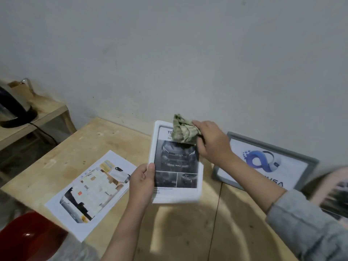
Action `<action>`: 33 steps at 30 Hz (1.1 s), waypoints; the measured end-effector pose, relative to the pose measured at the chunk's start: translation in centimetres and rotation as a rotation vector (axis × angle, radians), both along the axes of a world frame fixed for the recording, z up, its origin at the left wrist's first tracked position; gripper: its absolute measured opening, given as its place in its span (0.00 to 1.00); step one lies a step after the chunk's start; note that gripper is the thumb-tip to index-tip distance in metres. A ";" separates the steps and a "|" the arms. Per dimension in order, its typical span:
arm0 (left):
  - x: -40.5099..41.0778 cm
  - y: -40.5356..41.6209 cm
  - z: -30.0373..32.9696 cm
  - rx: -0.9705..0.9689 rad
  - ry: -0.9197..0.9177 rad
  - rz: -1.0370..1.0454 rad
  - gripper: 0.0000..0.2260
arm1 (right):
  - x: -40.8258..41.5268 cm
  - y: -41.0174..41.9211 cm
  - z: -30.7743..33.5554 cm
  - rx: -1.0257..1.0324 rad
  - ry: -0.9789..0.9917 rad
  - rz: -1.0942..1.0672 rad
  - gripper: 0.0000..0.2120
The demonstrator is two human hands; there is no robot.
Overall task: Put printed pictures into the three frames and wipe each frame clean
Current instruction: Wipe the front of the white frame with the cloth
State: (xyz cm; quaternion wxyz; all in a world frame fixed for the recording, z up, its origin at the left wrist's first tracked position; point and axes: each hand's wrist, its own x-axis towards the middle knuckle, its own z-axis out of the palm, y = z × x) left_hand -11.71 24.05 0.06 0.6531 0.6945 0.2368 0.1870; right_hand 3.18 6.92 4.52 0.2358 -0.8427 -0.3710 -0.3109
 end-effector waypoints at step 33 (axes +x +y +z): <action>-1.2 -9.9 2.0 -0.025 -0.092 -0.063 0.13 | -14.8 -15.0 -0.8 -0.109 0.890 0.146 0.17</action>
